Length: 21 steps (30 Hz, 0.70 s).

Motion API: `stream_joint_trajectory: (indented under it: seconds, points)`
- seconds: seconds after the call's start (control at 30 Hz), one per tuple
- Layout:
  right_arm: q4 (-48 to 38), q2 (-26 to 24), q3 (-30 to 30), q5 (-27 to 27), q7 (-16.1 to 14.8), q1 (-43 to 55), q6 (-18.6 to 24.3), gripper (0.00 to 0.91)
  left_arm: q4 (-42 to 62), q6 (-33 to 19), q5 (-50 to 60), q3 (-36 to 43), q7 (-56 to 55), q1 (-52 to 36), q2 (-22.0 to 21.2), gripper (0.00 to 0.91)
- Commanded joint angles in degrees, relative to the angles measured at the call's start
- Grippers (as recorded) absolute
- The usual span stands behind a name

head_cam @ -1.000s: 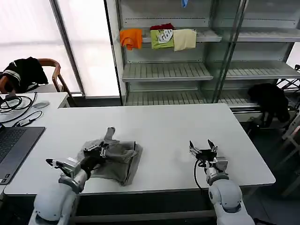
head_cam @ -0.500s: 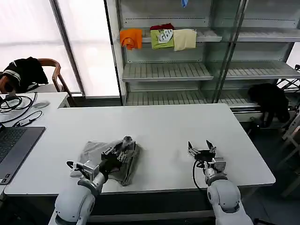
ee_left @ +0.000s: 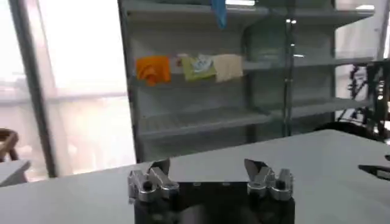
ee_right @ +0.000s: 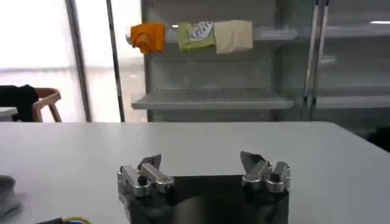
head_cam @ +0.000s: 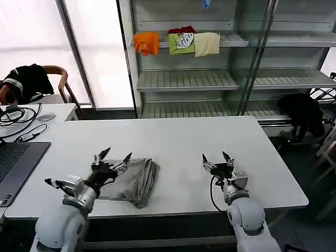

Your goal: Fold and organize the clothes.

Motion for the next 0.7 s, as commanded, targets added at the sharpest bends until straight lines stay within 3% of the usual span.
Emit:
stream_joint_trajectory:
  seconds: [0.03, 0.53, 0.63, 0.7]
  points:
    - [0.2, -0.4, -0.4, 0.0, -0.7, 0.3, 0.1, 0.907, 12.5, 0.0, -8.0, -14.1, 1.2, 2.5, 1.2, 0.907]
    - [0.9, -1.1, 0.2, 0.2, -0.6, -0.4, 0.1, 0.907, 17.4, -1.0, -3.0, -10.6, 2.1, 2.5, -1.2, 0.897]
    - [1.1, -1.2, 0.2, 0.4, -0.5, -0.3, 0.0, 0.907, 17.6, -1.0, -2.2, -10.1, 2.3, 2.6, -1.4, 0.725]
    - [1.1, -1.2, 0.2, 0.4, -0.5, -0.2, 0.0, 0.907, 18.0, -1.0, -2.2, -10.0, 2.3, 2.3, -1.6, 0.564]
